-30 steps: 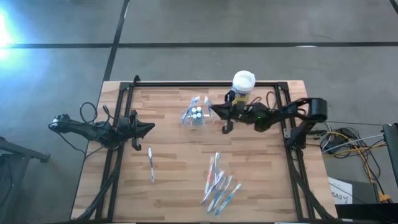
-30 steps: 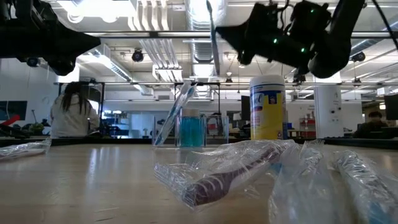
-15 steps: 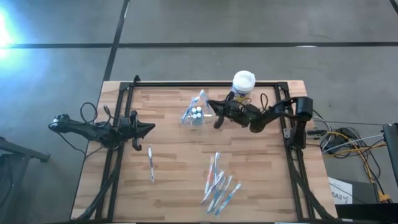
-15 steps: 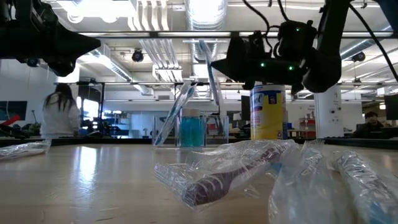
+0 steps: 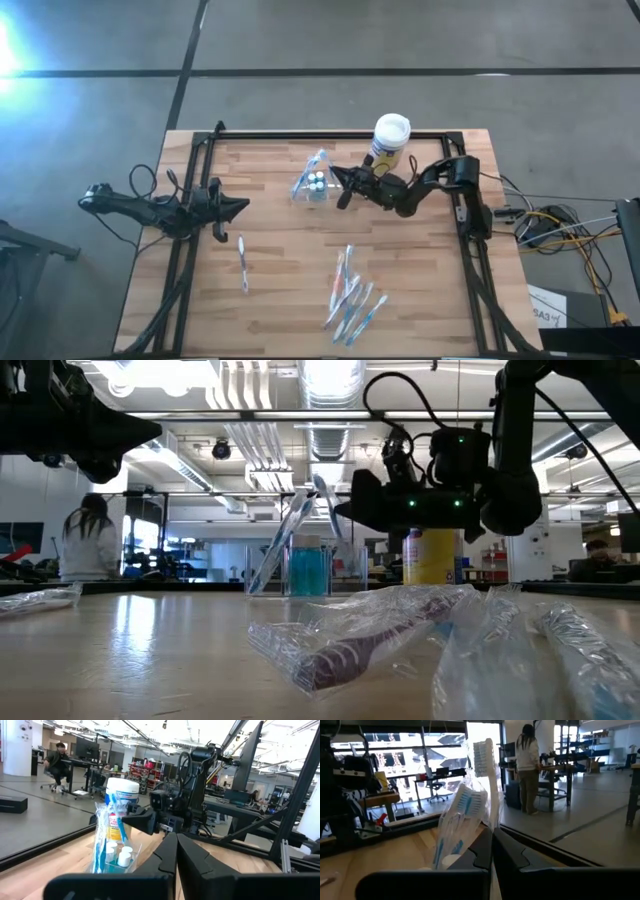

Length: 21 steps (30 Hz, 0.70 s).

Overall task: Pick & Place toothbrushing station
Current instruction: Put the blue toothbrush into the transparent organizer

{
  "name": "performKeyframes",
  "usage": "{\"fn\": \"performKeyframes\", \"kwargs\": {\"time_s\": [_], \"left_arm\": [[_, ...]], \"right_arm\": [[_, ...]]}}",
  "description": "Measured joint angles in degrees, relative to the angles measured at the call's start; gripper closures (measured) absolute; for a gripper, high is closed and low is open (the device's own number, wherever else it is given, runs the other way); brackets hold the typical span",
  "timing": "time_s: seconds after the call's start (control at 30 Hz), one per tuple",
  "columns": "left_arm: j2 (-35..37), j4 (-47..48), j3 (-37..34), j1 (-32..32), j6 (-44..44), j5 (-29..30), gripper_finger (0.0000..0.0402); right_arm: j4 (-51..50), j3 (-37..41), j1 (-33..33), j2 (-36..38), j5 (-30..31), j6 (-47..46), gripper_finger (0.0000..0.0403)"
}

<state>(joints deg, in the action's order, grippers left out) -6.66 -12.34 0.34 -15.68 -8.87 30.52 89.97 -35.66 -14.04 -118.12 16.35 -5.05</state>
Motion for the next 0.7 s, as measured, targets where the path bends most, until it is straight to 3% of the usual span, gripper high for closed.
{"fn": "performKeyframes", "kwargs": {"time_s": [0.43, 0.7], "left_arm": [[-0.02, 0.11, 0.00, 0.00, 0.07, 0.00, 0.0392], [-0.02, 0.44, 0.00, 0.00, 0.10, 0.00, 0.0386]], "right_arm": [[-0.43, -0.24, 0.00, -2.74, 0.36, 2.09, 0.0395], [-5.96, -0.33, 0.01, -2.48, 0.32, 2.07, 0.0394]]}}
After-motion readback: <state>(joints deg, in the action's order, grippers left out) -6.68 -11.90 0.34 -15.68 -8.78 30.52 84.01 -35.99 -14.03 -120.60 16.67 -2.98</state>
